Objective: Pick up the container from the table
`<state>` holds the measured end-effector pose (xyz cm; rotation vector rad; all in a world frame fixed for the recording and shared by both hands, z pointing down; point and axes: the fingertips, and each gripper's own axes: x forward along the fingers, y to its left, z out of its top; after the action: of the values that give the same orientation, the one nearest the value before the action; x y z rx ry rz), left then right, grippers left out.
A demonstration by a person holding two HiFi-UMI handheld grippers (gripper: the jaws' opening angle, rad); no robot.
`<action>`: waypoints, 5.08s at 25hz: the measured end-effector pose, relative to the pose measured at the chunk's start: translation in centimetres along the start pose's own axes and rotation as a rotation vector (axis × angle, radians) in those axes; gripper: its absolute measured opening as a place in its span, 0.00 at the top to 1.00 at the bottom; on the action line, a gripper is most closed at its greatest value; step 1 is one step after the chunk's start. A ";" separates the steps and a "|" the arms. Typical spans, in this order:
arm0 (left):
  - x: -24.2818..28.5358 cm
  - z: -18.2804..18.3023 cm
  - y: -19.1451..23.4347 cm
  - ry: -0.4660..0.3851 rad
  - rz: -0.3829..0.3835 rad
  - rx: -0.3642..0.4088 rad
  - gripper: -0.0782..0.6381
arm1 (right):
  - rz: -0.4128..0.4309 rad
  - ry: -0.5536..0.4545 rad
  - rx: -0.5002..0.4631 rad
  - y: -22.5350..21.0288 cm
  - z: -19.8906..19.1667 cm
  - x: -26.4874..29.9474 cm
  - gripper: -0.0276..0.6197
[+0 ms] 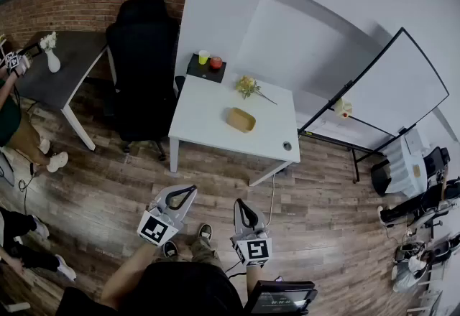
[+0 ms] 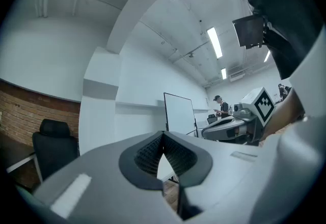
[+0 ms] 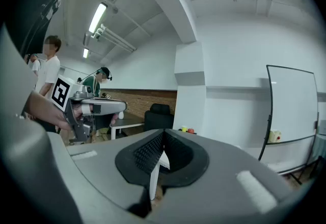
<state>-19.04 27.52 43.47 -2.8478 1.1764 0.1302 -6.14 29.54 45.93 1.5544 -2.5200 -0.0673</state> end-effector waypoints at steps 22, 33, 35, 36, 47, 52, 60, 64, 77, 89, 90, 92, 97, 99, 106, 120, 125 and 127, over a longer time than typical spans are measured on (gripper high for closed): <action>16.6 -6.3 10.1 0.125 0.095 -0.008 0.90 | 0.196 0.072 -0.126 -14.6 -3.4 20.6 0.80; 28.5 -10.5 13.0 0.233 0.147 -0.053 0.90 | 0.581 0.367 -0.558 -24.7 -16.0 31.5 0.75; 29.9 -11.7 13.4 0.231 0.146 -0.036 0.90 | 0.654 0.413 -0.624 -25.5 -18.3 32.7 0.75; 30.6 -12.2 13.6 0.234 0.148 -0.037 0.90 | 0.684 0.433 -0.651 -25.9 -19.3 33.2 0.75; 38.0 -24.0 16.2 0.545 -0.046 0.126 0.68 | 0.819 0.562 -0.770 -26.8 -26.7 37.5 0.71; 41.4 -31.9 18.3 0.809 -0.260 0.390 0.54 | 0.717 0.608 -0.725 -27.4 -29.0 40.0 0.71; 44.0 -38.8 17.0 0.963 -0.487 0.556 0.53 | 0.670 0.672 -0.661 -27.5 -31.9 40.0 0.71; 44.4 -40.7 16.4 1.010 -0.515 0.527 0.58 | 0.659 0.699 -0.673 -27.5 -33.2 40.2 0.71; 44.4 -41.4 15.9 1.071 -0.520 0.523 0.82 | 0.622 0.698 -0.702 -28.1 -33.3 40.9 0.88; 43.3 -39.9 15.8 1.067 -0.455 0.470 0.85 | 0.614 0.662 -0.687 -27.6 -31.9 41.0 0.86; 43.2 -39.7 15.8 1.065 -0.450 0.466 0.85 | 0.610 0.658 -0.685 -27.6 -31.7 41.0 0.86; 43.1 -39.3 15.9 1.061 -0.434 0.457 0.85 | 0.600 0.648 -0.682 -27.6 -31.2 41.0 0.86; 43.0 -37.9 16.1 1.046 -0.381 0.441 0.85 | 0.572 0.619 -0.673 -27.6 -29.7 41.1 0.85; 43.0 -37.3 16.1 1.042 -0.360 0.442 0.86 | 0.561 0.608 -0.667 -27.6 -29.1 41.0 0.85; 42.7 -35.5 16.6 1.031 -0.308 0.447 0.86 | 0.529 0.579 -0.651 -27.3 -27.3 41.3 0.84; 40.4 -30.9 18.0 0.963 -0.249 0.487 0.85 | 0.470 0.522 -0.681 -24.9 -22.4 40.9 0.85; 40.4 -28.0 18.9 0.914 -0.211 0.538 0.85 | 0.423 0.470 -0.710 -24.8 -19.2 41.0 0.85; 40.4 -26.6 19.3 0.894 -0.196 0.562 0.85 | 0.407 0.446 -0.715 -24.7 -17.8 41.0 0.85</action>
<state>-2.65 -16.76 65.48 -2.4608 0.7775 -1.3542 0.88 -17.15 65.38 0.6791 -2.0595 -0.4511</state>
